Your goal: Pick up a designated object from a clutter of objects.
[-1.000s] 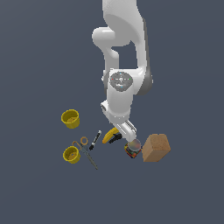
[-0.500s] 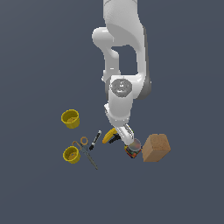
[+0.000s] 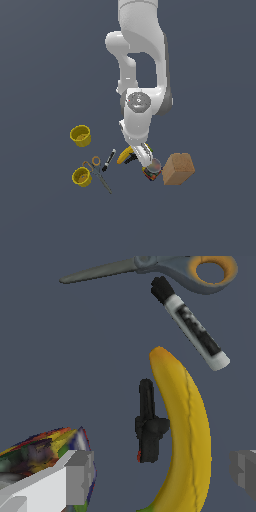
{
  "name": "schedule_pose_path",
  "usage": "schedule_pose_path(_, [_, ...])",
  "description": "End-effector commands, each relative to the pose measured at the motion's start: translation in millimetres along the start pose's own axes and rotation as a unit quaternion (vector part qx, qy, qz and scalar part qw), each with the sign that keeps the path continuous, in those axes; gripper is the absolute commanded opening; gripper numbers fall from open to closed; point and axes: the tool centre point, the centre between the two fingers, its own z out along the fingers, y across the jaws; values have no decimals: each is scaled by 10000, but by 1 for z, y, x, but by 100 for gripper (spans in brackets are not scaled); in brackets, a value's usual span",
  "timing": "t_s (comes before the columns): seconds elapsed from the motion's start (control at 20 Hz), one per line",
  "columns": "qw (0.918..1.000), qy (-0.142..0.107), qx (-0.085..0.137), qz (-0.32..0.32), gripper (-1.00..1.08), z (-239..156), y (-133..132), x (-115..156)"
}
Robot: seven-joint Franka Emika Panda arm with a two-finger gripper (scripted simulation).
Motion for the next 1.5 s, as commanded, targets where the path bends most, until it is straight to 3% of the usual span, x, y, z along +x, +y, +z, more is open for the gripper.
schedule_pose_path(0.0, [10000, -1, -4, 4, 100, 7, 1, 0])
schedule_pose_path(0.6, [10000, 0, -2, 20, 100, 46, 0, 0])
schedule_pose_path(0.65, [10000, 0, -2, 20, -100, 46, 0, 0])
schedule_pose_path(1.45, [10000, 23, 69, 9, -100, 27, -5, 3])
